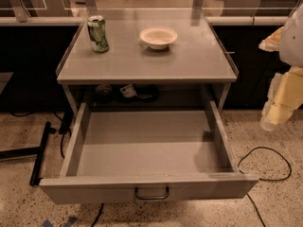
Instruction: Place green can into top drawer
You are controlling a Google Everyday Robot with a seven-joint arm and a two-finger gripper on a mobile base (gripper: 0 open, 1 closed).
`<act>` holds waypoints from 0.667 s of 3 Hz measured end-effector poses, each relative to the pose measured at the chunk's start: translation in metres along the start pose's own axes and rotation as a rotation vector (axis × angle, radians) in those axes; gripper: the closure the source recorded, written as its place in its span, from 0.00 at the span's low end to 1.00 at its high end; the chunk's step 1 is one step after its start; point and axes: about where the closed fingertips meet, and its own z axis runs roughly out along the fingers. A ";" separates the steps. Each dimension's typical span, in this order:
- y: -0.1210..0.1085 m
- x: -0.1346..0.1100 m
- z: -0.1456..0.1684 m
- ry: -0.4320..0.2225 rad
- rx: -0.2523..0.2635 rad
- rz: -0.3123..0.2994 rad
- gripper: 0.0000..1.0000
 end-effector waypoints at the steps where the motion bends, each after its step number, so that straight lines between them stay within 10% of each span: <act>1: -0.001 -0.001 -0.001 -0.007 0.002 0.003 0.00; 2: -0.015 -0.015 -0.003 -0.090 -0.001 0.058 0.00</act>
Offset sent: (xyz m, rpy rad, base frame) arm 0.0388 0.0224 0.0204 0.2373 -0.0133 -0.0786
